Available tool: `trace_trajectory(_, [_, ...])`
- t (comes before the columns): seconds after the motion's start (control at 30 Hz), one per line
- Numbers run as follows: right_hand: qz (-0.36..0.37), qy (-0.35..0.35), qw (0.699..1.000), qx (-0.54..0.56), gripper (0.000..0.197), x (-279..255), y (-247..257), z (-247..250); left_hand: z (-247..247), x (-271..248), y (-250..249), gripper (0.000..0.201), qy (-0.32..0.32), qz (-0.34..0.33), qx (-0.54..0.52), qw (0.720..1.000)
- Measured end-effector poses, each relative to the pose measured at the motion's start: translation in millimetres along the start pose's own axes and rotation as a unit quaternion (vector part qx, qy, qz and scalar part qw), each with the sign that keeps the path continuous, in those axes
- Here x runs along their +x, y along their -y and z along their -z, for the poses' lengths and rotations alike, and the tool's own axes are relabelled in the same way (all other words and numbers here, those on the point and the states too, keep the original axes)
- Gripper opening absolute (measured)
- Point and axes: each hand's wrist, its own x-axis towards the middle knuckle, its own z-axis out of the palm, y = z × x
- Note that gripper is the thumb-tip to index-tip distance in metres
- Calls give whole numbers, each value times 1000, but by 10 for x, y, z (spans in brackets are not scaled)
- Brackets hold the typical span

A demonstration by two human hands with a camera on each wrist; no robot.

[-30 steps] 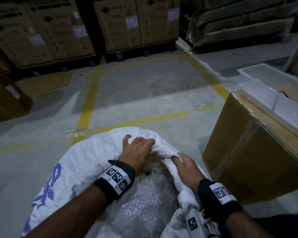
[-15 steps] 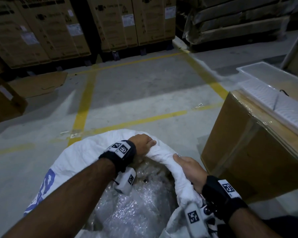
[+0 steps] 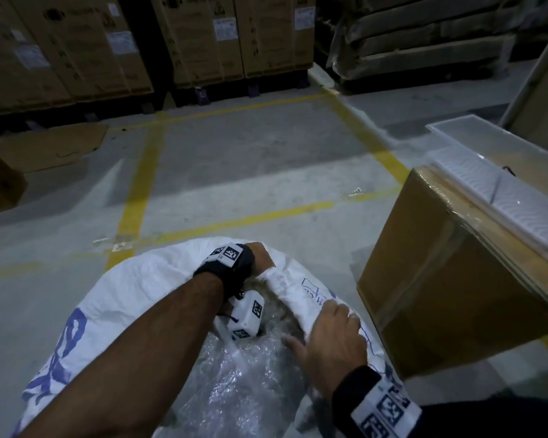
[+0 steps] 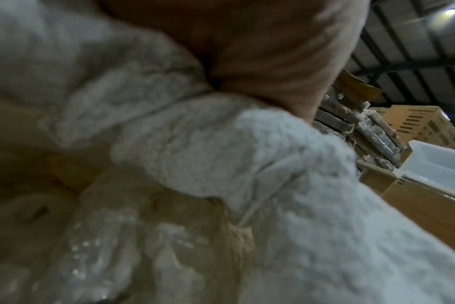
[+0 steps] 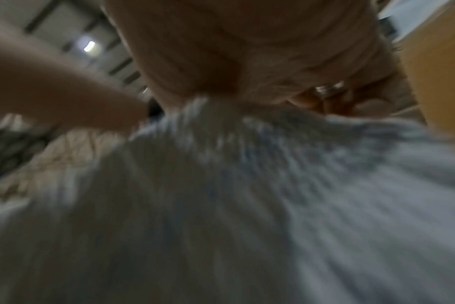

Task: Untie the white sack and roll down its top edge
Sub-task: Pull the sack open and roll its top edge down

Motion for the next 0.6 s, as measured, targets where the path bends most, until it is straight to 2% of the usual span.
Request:
trace_trajectory(0.03, [2,-2,1000,-8,54,-23,-18,-50,-31,100,44,19,-14,-11,-30,999])
trace_trajectory(0.1, [7,-10,1000,-2,26,-42,-78,-66,-43,18,27,19,-84,-11,123,989])
trace_trajectory(0.13, [14,-5,1000,-3,22,-35,-120,-48,-16,-63,-31,18,-108,-16,184,977])
trace_trajectory(0.2, [20,23,999,-16,23,-54,-235,-48,-45,-150,18,21,-133,1,186,974])
trace_trajectory(0.23, [20,37,999,-25,23,-101,-269,-39,-20,-203,46,22,-165,-12,183,969])
trace_trajectory(0.27, [27,43,998,-35,24,-146,-302,-56,-12,-224,114,23,-143,-28,187,972])
trace_trajectory(0.3, [40,41,998,-40,26,-187,-342,-75,-67,-209,105,24,-113,-18,157,981])
trace_trajectory(0.37, [58,46,997,-28,26,-235,-448,-106,-57,-100,64,28,-135,11,148,980])
trace_trajectory(0.43, [56,52,995,57,17,-213,-580,-89,-123,135,-28,23,-180,25,199,963])
trace_trajectory(0.47, [67,63,988,127,19,-181,-664,-76,-116,154,-69,22,-187,42,251,949])
trace_trajectory(0.5, [78,78,979,173,28,-149,-741,-70,-89,108,-92,23,-192,65,255,945])
trace_trajectory(0.53, [90,91,971,202,34,-139,-805,-78,-51,-23,-41,25,-191,53,209,958])
trace_trajectory(0.57, [96,106,970,198,33,-149,-849,-92,-17,-170,0,26,-170,31,154,973])
trace_trajectory(0.6, [102,111,975,163,27,-167,-864,-121,11,-262,26,25,-174,15,128,976])
